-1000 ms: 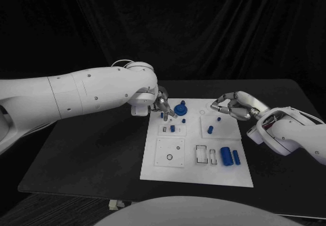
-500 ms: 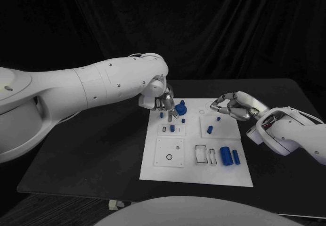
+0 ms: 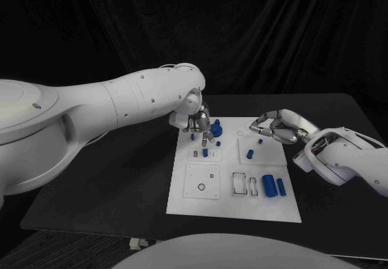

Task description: Assemble the parts on the task board

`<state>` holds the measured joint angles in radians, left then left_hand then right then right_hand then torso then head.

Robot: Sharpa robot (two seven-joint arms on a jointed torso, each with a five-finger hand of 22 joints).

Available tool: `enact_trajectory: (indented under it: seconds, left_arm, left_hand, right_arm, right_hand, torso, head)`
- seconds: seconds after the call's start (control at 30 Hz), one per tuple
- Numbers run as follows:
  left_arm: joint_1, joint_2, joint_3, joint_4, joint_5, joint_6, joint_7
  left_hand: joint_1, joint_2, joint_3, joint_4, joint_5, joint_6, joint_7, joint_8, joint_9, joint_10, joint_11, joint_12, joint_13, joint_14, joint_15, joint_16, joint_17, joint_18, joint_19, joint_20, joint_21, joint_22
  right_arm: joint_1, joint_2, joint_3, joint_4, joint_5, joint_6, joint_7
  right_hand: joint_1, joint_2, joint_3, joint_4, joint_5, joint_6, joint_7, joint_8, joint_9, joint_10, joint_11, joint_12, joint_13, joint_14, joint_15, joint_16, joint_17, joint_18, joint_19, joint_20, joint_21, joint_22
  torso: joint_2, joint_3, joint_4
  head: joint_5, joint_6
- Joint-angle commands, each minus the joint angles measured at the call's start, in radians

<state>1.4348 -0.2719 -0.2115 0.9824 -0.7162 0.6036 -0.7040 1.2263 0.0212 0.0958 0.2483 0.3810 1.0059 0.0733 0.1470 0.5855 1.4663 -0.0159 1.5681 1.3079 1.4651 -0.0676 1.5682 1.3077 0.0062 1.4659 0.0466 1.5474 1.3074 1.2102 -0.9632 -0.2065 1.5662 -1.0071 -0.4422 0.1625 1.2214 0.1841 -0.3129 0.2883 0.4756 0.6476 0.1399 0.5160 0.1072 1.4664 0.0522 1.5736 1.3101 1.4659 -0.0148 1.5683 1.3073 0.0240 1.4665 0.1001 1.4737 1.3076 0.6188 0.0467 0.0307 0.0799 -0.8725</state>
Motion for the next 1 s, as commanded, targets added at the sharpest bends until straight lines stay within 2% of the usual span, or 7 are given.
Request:
enact_trajectory:
  seconds: [0.03,0.47,1.0]
  left_arm:
    - [-0.006,0.006,0.001,-0.011,-0.005,0.036,-0.047]
    - [-0.024,0.016,0.001,-0.032,-0.048,0.015,-0.046]
    - [-0.047,0.030,0.001,-0.058,-0.064,-0.001,-0.044]
  left_hand:
    - [0.010,0.002,0.008,-0.001,-0.005,0.010,-0.002,-0.008,-0.003,0.104,0.010,0.003,0.263,0.106,0.008,0.003,0.263,0.002,0.088,0.005,-0.005,0.248]
    - [0.010,0.002,0.014,-0.005,-0.009,0.019,-0.002,-0.011,-0.009,0.104,0.010,0.003,0.263,0.106,0.008,0.003,0.263,0.004,0.083,0.005,-0.013,0.244]
    - [0.008,-0.002,0.023,-0.013,-0.011,0.017,0.000,-0.021,-0.015,0.104,0.011,0.003,0.263,0.106,0.009,0.003,0.263,0.008,0.074,0.006,-0.028,0.237]
  right_arm:
    - [-0.002,0.001,0.001,0.003,-0.002,0.009,-0.006]
    - [-0.002,-0.003,0.001,0.008,-0.002,0.008,-0.007]
    - [-0.002,-0.004,0.001,0.010,-0.002,0.013,-0.009]
  right_hand:
    - [0.006,-0.001,-0.002,0.001,0.004,0.008,0.001,0.004,-0.001,0.104,0.004,-0.003,0.261,0.105,0.009,0.003,0.263,0.007,0.032,0.004,-0.004,0.222]
    - [0.005,-0.002,-0.002,0.001,0.003,0.008,0.001,0.004,-0.001,0.104,0.004,-0.003,0.261,0.105,0.009,0.003,0.263,0.007,0.032,0.004,-0.004,0.222]
    - [0.005,-0.002,-0.002,0.001,0.003,0.008,0.001,0.004,-0.001,0.104,0.004,-0.003,0.261,0.105,0.009,0.003,0.263,0.007,0.032,0.004,-0.004,0.222]
  torso:
    - [-0.002,0.0014,-0.0004]
    - [-0.002,0.0014,0.0015]
    - [-0.003,0.0007,0.0002]
  head:
    - [0.001,0.000]
    - [-0.004,0.000]
    - [-0.006,0.000]
